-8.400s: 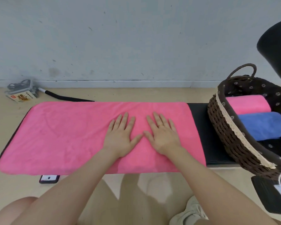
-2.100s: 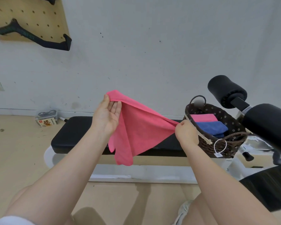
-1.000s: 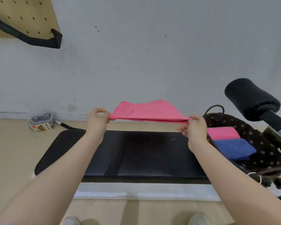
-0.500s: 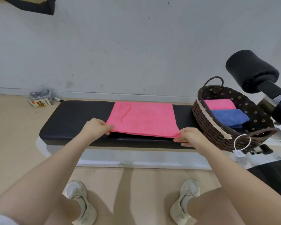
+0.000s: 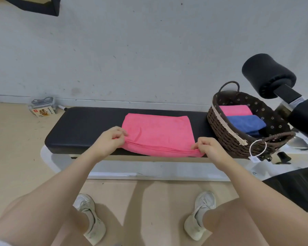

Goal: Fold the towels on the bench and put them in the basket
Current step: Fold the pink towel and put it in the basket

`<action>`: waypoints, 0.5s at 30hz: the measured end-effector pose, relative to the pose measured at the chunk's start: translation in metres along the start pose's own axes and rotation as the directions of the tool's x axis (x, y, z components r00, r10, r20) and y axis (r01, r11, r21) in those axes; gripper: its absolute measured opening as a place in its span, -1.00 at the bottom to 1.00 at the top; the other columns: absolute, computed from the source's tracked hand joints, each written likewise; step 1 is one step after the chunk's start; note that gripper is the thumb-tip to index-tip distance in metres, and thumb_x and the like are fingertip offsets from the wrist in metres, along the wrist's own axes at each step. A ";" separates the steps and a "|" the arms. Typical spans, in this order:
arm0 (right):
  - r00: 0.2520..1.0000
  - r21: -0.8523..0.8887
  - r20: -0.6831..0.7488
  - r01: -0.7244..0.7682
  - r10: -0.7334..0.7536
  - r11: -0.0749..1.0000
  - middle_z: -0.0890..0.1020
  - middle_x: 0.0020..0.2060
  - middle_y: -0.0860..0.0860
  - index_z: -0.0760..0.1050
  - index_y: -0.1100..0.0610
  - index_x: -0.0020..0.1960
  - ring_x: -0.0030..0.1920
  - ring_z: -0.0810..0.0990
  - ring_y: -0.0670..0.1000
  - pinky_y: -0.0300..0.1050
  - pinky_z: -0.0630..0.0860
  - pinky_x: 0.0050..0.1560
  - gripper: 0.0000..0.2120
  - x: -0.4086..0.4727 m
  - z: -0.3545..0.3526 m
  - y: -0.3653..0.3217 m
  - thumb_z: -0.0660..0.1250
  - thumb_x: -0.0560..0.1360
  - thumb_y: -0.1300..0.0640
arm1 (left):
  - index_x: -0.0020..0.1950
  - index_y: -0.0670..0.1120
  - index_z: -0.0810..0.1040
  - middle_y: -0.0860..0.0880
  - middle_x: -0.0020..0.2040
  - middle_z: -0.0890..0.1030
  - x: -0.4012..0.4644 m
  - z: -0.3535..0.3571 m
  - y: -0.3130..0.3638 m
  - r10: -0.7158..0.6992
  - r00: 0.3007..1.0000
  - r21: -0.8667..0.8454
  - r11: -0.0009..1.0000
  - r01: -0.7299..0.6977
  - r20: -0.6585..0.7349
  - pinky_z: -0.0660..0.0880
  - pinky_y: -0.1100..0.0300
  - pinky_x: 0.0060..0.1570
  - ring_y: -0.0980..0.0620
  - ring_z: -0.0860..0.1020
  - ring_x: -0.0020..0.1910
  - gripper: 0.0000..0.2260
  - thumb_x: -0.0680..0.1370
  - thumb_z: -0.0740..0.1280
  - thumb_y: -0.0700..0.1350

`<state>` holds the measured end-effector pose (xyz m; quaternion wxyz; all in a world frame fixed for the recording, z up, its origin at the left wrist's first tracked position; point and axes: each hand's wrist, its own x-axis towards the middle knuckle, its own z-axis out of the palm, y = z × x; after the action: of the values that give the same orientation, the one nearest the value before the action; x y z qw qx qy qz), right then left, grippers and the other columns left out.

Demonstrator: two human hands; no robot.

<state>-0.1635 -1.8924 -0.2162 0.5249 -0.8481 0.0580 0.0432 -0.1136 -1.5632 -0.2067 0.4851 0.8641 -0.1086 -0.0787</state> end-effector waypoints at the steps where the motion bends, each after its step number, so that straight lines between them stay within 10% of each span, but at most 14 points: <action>1: 1.000 0.022 0.003 0.010 -0.010 1.000 0.40 -0.46 0.03 0.20 0.13 -0.44 -0.34 0.40 0.02 -0.11 0.24 -0.30 -0.89 0.003 -0.001 -0.001 0.13 0.21 0.22 | -0.46 -0.12 0.40 0.02 -0.17 0.54 -0.002 0.000 0.003 -0.011 0.998 -0.105 0.994 0.018 0.067 0.37 0.33 -0.20 0.17 0.47 -0.21 -0.76 0.43 0.20 -0.22; 5: 0.995 0.062 -0.099 0.003 0.003 0.998 0.28 -0.49 -0.02 0.30 0.19 -0.37 -0.42 0.20 -0.03 -0.18 0.07 -0.40 -0.94 0.020 -0.002 -0.001 0.14 0.18 0.20 | -0.44 -0.07 0.29 0.05 -0.44 0.25 0.007 0.000 -0.004 -0.118 0.981 -0.342 0.925 0.166 0.156 0.13 0.20 -0.37 0.09 0.20 -0.41 -0.94 0.24 0.14 -0.19; 15: 0.971 0.160 -0.213 -0.078 0.112 0.984 0.52 -0.23 0.13 0.47 0.21 -0.27 -0.20 0.41 0.04 -0.07 0.29 -0.13 -0.80 0.100 -0.001 0.002 0.15 0.47 0.35 | -0.23 -0.11 0.53 -0.03 -0.26 0.58 0.076 0.003 -0.015 -0.259 0.965 -0.581 0.781 0.230 0.034 0.40 0.10 -0.16 0.00 0.52 -0.23 -0.78 0.55 0.15 -0.24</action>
<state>-0.0647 -1.8996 -0.2309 0.5751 -0.8017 0.1598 -0.0308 -0.0397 -1.5775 -0.2235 0.7133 0.6832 0.0452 -0.1497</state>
